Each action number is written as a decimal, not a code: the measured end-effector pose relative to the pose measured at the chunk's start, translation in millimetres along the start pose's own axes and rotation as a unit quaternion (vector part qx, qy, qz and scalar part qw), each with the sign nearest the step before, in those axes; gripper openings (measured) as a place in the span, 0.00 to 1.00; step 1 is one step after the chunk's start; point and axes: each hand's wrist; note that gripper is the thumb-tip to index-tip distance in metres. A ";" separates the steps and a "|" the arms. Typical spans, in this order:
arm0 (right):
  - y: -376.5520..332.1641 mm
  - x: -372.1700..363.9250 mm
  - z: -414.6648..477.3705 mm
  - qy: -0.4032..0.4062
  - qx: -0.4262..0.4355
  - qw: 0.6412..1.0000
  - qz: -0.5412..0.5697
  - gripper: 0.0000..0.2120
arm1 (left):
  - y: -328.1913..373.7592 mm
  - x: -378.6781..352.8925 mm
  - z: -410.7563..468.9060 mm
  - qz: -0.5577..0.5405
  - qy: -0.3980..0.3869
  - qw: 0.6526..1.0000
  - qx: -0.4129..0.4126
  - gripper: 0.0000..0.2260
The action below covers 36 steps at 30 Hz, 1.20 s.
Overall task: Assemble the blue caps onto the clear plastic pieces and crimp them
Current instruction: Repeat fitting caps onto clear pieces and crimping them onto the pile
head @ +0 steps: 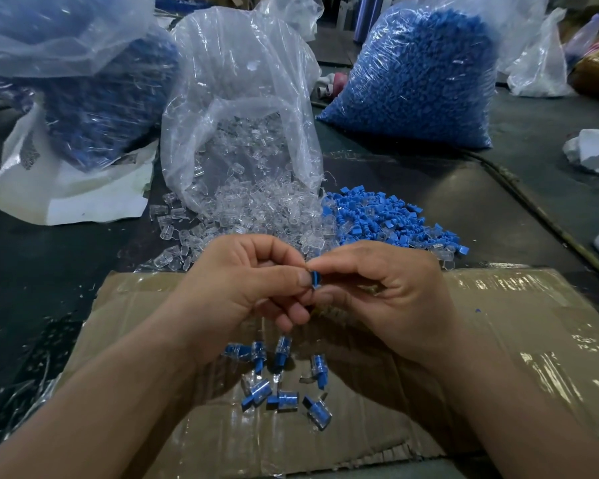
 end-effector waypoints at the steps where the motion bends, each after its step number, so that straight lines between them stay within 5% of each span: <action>1: -0.2 -0.1 0.2 0.001 0.000 1.000 -0.004 0.13 | 0.1 -0.2 -0.2 0.002 0.000 1.000 0.000 0.06; 31: -3.3 -0.7 0.0 0.007 0.011 0.999 -0.041 0.11 | -1.6 0.5 -0.6 0.013 0.004 1.000 0.010 0.04; 36: 4.5 27.4 4.8 -0.121 -0.178 0.975 -0.053 0.27 | -1.4 2.1 0.8 -0.001 0.025 1.000 -0.011 0.02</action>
Point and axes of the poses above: each hand's wrist, its own z-axis towards the middle knuckle, its own x-axis out of the back of the hand, y = z × x, and after that the axes turned 15 degrees about -z, right-handed
